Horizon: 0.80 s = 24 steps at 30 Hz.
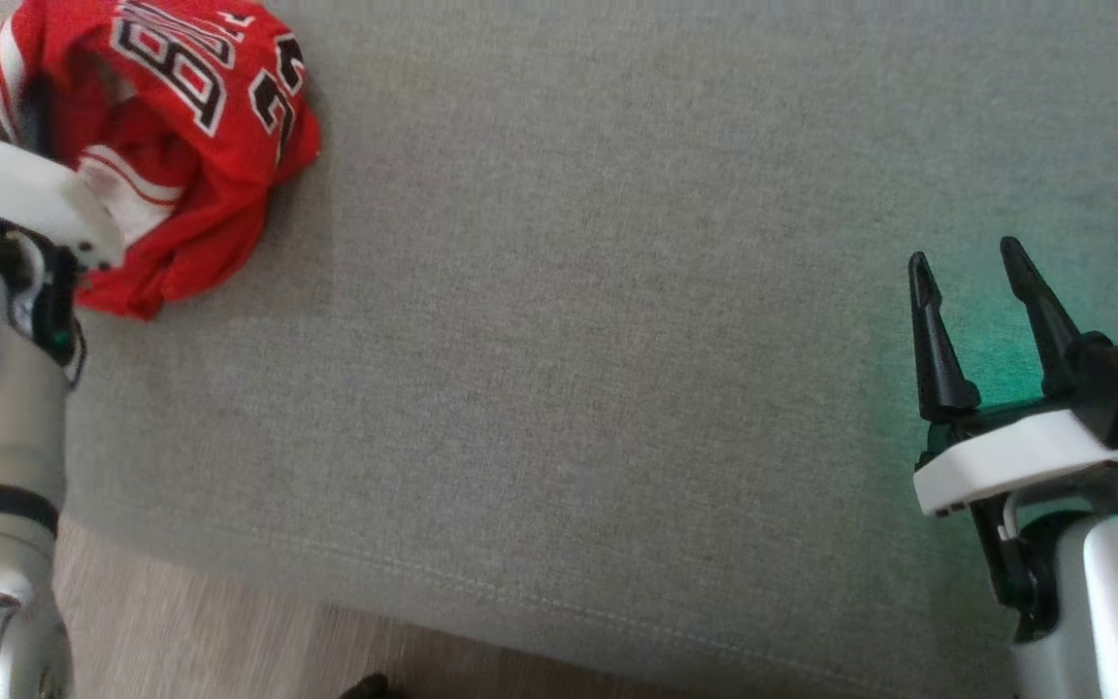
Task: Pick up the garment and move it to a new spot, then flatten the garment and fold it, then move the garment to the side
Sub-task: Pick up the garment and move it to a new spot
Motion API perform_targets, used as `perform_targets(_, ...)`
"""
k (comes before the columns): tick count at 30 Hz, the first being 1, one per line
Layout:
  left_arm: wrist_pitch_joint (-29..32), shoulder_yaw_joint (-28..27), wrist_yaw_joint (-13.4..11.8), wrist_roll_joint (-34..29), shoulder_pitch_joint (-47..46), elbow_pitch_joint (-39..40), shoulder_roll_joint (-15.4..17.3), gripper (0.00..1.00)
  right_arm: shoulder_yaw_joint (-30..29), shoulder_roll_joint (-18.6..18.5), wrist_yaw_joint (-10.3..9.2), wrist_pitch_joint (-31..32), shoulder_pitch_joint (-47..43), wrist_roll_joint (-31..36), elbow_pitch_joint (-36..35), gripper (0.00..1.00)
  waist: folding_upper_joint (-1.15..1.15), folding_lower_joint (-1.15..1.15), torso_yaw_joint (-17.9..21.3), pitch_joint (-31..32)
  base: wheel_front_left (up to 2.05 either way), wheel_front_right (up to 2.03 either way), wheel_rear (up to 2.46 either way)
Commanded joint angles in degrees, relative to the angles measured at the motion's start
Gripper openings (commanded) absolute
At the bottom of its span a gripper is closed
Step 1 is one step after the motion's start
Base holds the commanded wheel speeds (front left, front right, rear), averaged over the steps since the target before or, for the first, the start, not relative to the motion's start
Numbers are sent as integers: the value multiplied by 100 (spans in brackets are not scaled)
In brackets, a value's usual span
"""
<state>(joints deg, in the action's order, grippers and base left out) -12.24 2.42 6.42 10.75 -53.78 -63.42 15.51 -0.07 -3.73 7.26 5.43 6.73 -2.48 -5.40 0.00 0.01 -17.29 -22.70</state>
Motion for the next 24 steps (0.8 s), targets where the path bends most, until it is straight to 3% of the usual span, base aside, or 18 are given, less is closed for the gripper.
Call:
perform_targets(1, -101, -166, -56, -10, -189, 259, 402, 0, 139, 59, 23, -77, 84, -39, -169, 100, 0, -1, 21, 184, 0, 0, 0)
perform_targets(6, -258, -249, -153, 35, 98, 1055, 425, 0, 143, 78, 23, -223, -11, -136, -18, 100, 0, -1, 86, 676, 0, 0, 0)
perform_targets(12, -273, -345, -292, 97, 966, 2755, 292, 0, 193, 83, 23, -337, -110, -351, 81, 100, 0, -1, 299, 1143, 0, 0, 0)
perform_targets(19, 134, -69, -472, 114, 2379, 5097, -116, 0, 219, 84, 23, -426, -220, -594, 70, 100, 0, -1, 798, 1348, 0, 0, 0)
perform_targets(24, 531, 547, -403, 70, 2943, 6069, -523, 0, 185, 84, 23, -451, -234, -689, 43, 100, 0, -1, 1205, 1237, 0, 0, 0)
